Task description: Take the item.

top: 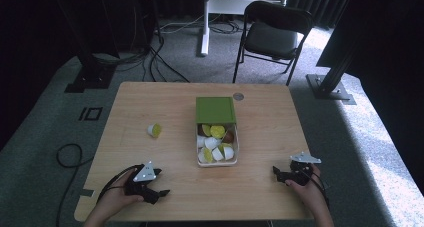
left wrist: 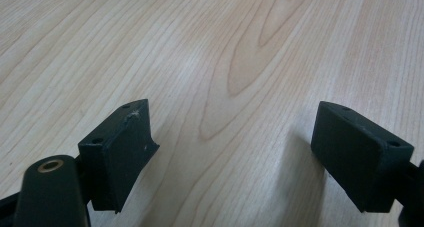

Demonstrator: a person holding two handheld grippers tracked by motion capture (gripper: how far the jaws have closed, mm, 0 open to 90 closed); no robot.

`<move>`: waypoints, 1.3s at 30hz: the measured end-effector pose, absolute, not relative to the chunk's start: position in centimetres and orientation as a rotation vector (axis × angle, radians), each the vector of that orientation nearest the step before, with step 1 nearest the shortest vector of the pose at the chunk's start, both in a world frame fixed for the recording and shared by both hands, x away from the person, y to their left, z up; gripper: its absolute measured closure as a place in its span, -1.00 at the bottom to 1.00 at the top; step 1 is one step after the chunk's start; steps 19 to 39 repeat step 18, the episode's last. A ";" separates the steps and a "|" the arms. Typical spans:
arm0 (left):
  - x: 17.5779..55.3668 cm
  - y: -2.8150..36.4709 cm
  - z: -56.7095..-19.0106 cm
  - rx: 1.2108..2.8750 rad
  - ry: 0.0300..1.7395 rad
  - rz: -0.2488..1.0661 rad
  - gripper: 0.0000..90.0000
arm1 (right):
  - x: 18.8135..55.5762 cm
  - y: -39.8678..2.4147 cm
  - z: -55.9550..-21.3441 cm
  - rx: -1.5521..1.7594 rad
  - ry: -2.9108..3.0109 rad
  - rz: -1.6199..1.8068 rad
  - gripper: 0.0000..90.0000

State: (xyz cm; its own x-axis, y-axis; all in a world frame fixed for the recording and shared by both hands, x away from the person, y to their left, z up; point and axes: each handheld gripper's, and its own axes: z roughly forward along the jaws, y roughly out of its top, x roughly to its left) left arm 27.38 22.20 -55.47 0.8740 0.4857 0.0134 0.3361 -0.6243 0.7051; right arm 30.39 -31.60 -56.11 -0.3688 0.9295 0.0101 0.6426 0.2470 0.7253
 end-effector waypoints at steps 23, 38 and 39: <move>27.1 21.3 -55.6 2.283 0.692 0.299 -0.76 | 30.4 -31.6 -56.1 1.434 2.101 0.911 -0.74; 27.1 21.3 -55.6 2.283 0.692 0.299 -0.76 | 30.4 -31.6 -56.1 1.434 2.101 0.911 -0.74; 27.1 21.3 -55.6 2.283 0.692 0.299 -0.76 | 30.4 -31.6 -56.1 1.434 2.101 0.911 -0.74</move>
